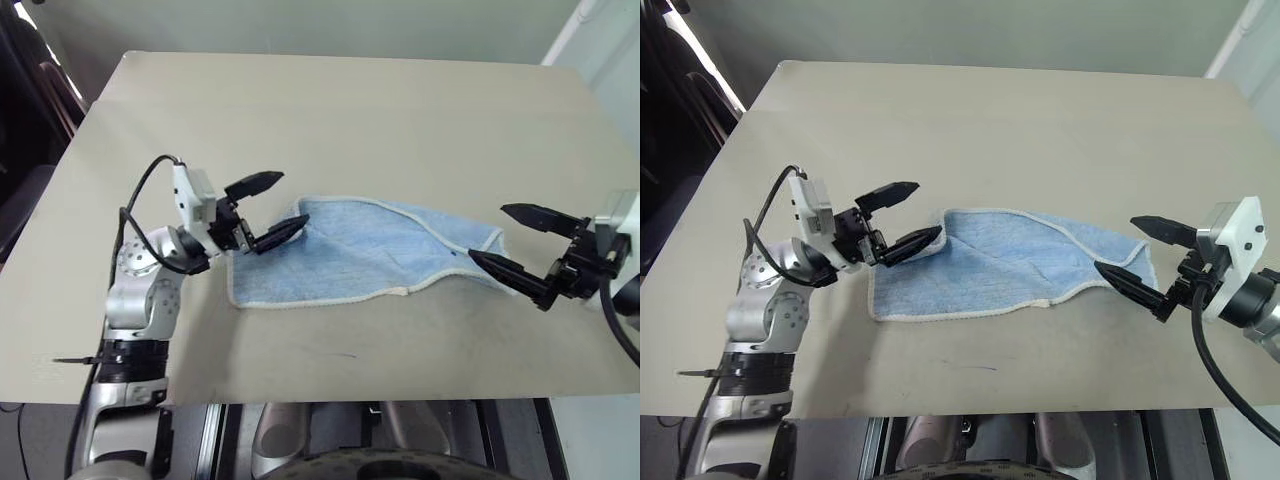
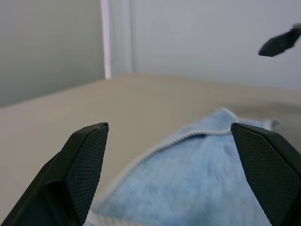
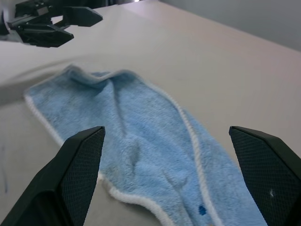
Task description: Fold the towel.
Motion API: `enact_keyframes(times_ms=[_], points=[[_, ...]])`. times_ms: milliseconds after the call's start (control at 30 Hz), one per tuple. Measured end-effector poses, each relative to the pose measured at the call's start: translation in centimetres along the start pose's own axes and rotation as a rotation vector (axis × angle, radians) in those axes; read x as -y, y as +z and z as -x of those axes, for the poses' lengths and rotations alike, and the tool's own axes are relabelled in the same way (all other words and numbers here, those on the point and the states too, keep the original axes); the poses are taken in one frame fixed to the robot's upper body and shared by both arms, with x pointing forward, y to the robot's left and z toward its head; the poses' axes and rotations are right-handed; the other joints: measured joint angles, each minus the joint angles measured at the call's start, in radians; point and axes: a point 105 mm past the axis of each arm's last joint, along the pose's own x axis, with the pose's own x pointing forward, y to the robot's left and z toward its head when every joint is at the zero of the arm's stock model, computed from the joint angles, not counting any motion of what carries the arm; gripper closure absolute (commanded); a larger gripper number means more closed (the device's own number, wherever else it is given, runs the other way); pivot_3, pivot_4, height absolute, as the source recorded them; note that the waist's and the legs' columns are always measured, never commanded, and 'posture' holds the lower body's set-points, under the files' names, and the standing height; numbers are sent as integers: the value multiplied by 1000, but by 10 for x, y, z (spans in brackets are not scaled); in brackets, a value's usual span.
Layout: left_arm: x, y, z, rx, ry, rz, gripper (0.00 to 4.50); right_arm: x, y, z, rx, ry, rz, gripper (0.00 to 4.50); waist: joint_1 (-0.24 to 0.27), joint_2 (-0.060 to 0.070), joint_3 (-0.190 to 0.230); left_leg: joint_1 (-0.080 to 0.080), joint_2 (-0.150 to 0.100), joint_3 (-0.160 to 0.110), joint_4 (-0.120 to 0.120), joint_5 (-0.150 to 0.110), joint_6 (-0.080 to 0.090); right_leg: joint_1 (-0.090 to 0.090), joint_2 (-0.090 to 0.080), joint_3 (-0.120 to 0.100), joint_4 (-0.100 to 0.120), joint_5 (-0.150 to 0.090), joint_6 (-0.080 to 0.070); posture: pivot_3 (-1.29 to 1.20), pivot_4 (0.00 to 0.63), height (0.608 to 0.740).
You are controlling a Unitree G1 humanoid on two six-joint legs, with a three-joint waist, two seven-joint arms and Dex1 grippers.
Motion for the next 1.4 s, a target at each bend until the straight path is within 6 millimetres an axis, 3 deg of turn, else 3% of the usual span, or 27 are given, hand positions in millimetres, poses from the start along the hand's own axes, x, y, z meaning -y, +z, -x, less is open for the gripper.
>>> enact_keyframes(times_ms=[200,367,933,1100,1267,1400], points=[[15,-14,7,-95,-102,75,0,-1,-8,-4,-24,41,9,32,0,0,0,-1,0,-1,0,0,0,-1,0,0,0,1,-2,0,150,697],[21,-17,12,-156,-168,59,0,11,-15,0,-60,17,35,32,0,0,0,-1,0,-1,0,-1,-1,-2,0,0,0,2,-4,0,150,697],[36,-33,14,-153,-212,96,0,87,-63,-11,-256,-200,356,32,-2,1,0,0,1,-1,-1,-1,-1,-2,0,0,1,6,-12,0,150,697],[39,-39,17,-151,-191,115,0,80,-84,-12,-316,-125,412,32,-1,1,0,0,1,-1,-2,-1,-1,-2,0,0,1,6,-12,0,150,697],[41,-38,16,-146,-187,102,0,72,-87,-12,-332,-53,448,32,-3,0,0,2,1,-1,-2,-1,-1,0,0,0,1,6,-12,0,150,697],[42,-40,12,-140,-178,101,0,78,-91,-14,-355,-49,490,32,-4,1,0,3,1,-1,-2,0,-1,1,0,0,1,7,-12,0,150,697]])
